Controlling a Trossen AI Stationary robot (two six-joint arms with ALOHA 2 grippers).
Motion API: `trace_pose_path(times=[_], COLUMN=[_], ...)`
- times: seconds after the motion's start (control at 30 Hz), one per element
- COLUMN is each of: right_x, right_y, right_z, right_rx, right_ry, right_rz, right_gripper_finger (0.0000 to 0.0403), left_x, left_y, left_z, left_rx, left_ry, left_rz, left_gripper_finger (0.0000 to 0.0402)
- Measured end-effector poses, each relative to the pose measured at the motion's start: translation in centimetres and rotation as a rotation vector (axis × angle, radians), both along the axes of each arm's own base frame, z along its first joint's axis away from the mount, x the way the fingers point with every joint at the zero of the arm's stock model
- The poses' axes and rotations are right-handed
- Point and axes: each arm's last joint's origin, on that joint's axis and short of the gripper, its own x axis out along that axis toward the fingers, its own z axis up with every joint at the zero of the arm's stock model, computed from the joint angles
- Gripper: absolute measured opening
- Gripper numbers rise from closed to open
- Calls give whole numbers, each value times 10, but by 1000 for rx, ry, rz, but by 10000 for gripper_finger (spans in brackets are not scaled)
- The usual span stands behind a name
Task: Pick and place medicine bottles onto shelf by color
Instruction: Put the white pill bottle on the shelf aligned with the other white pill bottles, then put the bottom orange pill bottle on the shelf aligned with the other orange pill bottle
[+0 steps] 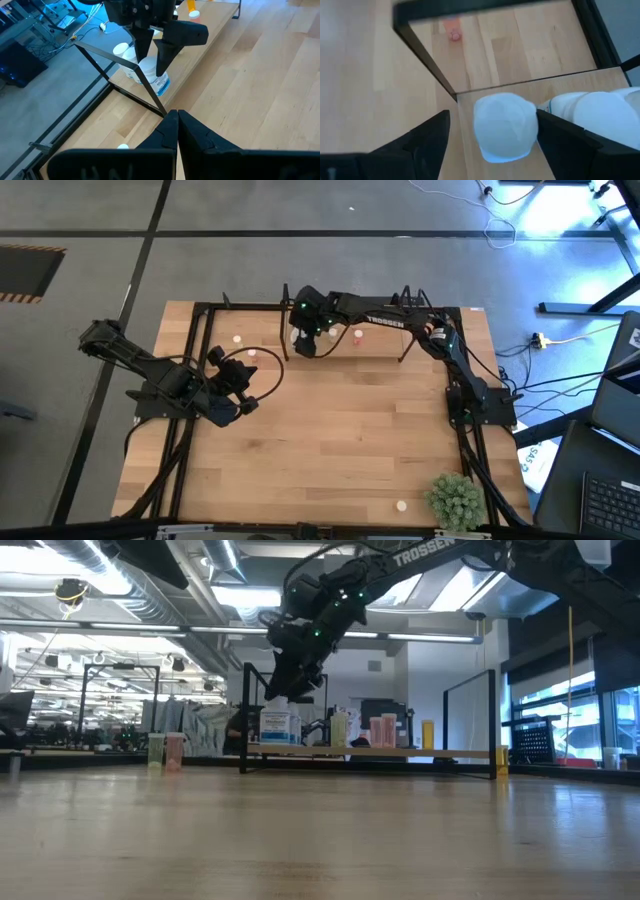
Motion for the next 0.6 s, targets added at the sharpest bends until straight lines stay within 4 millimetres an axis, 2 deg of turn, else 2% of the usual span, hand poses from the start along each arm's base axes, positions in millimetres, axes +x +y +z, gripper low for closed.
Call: trace_pose_path(times=[0.37, 0.6], right_x=[-1, -4], right_y=[1, 2], right_z=[6, 27], right_rx=[-23, -85], right_ry=[10, 54], right_rz=[-12, -36], right_gripper_finger=[287, 287], left_x=[0, 0], left_y=[0, 0], left_z=[0, 0], left_rx=[0, 0], left_ry=[0, 0], left_rz=[0, 0], left_gripper_finger=[0, 0])
